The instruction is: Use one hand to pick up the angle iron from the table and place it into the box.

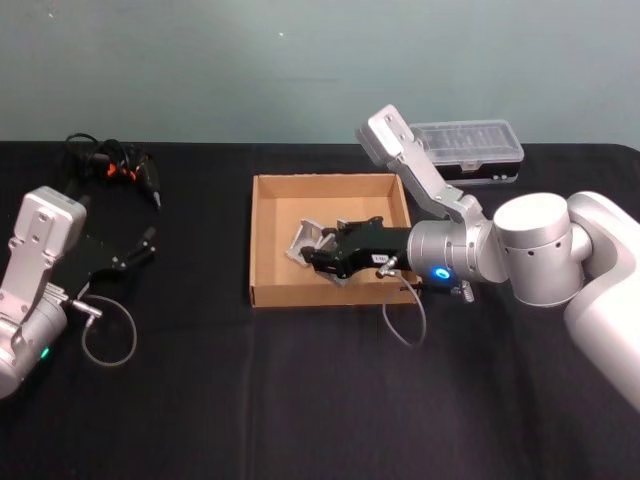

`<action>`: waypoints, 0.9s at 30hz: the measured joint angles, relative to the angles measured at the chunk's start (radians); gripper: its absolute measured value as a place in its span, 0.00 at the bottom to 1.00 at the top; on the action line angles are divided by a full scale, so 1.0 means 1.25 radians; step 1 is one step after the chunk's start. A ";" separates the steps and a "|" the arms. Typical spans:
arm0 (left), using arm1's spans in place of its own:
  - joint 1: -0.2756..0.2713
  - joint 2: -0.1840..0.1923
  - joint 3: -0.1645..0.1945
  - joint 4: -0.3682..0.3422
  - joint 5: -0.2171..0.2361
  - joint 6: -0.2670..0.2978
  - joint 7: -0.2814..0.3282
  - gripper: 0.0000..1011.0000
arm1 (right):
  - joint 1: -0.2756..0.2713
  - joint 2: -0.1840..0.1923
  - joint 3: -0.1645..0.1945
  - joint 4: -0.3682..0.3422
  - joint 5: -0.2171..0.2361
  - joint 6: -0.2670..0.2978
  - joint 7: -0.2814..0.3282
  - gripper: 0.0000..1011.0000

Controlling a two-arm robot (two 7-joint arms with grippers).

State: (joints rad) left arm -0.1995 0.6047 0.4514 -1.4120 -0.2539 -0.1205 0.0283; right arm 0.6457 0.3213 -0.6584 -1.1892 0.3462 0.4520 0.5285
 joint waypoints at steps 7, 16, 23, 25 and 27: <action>0.000 0.000 0.000 0.000 0.000 0.000 0.000 1.00 | -0.005 0.001 0.007 -0.025 -0.001 0.005 0.004 0.45; 0.000 0.000 0.000 0.000 0.000 0.000 0.000 1.00 | -0.006 0.001 0.012 -0.032 -0.005 0.004 0.000 0.45; 0.000 0.000 0.000 0.000 0.000 0.000 0.000 1.00 | 0.000 -0.007 0.019 -0.010 -0.013 -0.005 -0.010 0.45; 0.000 0.000 0.000 0.000 0.000 0.000 0.000 1.00 | 0.002 -0.012 0.022 0.000 -0.015 -0.008 -0.012 0.45; 0.000 0.000 0.000 0.000 0.000 0.000 0.000 1.00 | 0.004 -0.016 0.023 0.010 -0.019 -0.012 -0.014 0.45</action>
State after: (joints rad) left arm -0.1995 0.6047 0.4514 -1.4120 -0.2539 -0.1206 0.0283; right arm 0.6502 0.3013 -0.6292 -1.1767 0.3229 0.4376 0.5108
